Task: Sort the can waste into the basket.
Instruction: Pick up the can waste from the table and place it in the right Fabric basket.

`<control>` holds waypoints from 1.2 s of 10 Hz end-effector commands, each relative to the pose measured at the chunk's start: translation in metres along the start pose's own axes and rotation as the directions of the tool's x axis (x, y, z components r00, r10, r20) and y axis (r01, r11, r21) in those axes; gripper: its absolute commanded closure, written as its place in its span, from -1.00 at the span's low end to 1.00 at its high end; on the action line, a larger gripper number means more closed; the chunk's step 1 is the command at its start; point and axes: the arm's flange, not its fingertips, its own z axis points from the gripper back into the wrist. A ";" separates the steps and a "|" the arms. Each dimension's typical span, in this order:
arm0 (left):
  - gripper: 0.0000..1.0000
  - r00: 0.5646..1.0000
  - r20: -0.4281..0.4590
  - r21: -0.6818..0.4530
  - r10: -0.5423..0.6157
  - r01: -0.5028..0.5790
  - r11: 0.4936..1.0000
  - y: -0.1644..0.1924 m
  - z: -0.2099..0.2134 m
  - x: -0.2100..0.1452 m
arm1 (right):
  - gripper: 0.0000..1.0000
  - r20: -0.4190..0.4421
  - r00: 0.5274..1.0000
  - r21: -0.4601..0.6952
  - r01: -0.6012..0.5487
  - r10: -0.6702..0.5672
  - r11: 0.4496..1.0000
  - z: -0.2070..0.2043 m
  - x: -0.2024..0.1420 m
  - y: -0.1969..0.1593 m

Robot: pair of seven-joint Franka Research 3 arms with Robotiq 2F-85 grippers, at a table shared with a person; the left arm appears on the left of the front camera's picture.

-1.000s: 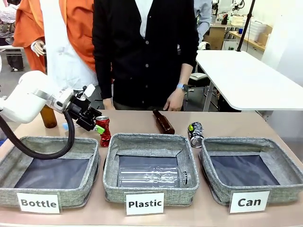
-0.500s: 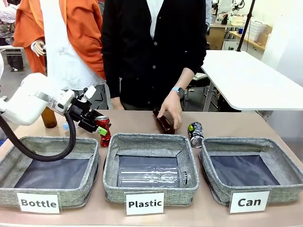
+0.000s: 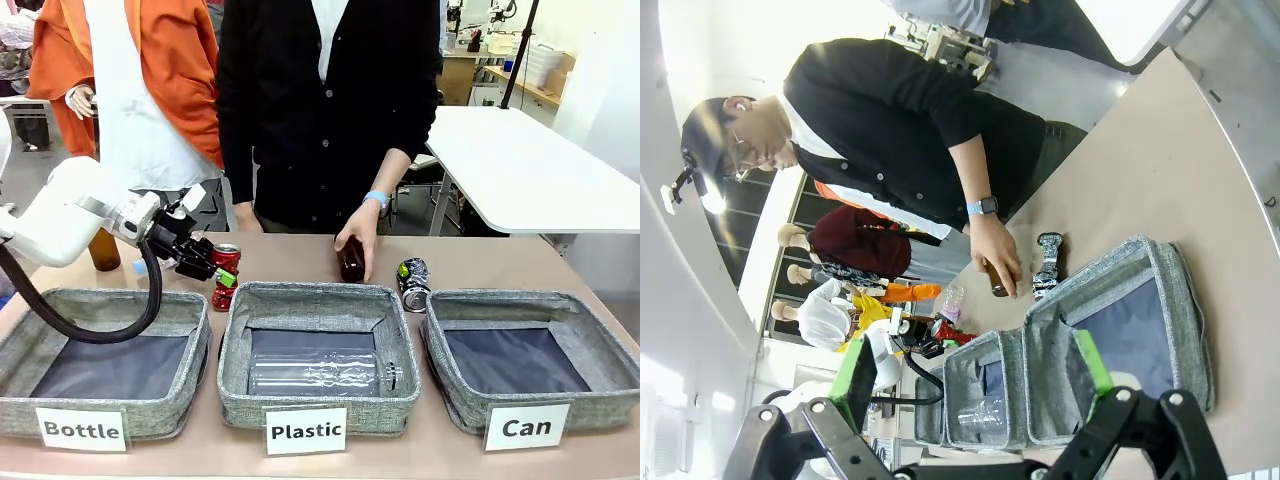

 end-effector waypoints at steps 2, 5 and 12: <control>1.00 0.999 0.048 0.022 0.003 -0.004 1.000 -0.002 0.019 0.006 | -1.00 0.011 1.000 0.020 -0.026 0.025 0.999 -0.001 0.003 0.001; 1.00 0.998 0.066 0.114 0.002 -0.010 0.993 -0.035 0.071 0.044 | -1.00 0.011 1.000 0.020 -0.026 0.025 0.999 -0.001 0.003 0.001; 1.00 0.995 -0.079 0.097 -0.057 0.065 0.993 -0.295 0.188 0.074 | -1.00 0.011 1.000 0.020 -0.026 0.025 0.999 -0.001 0.003 0.001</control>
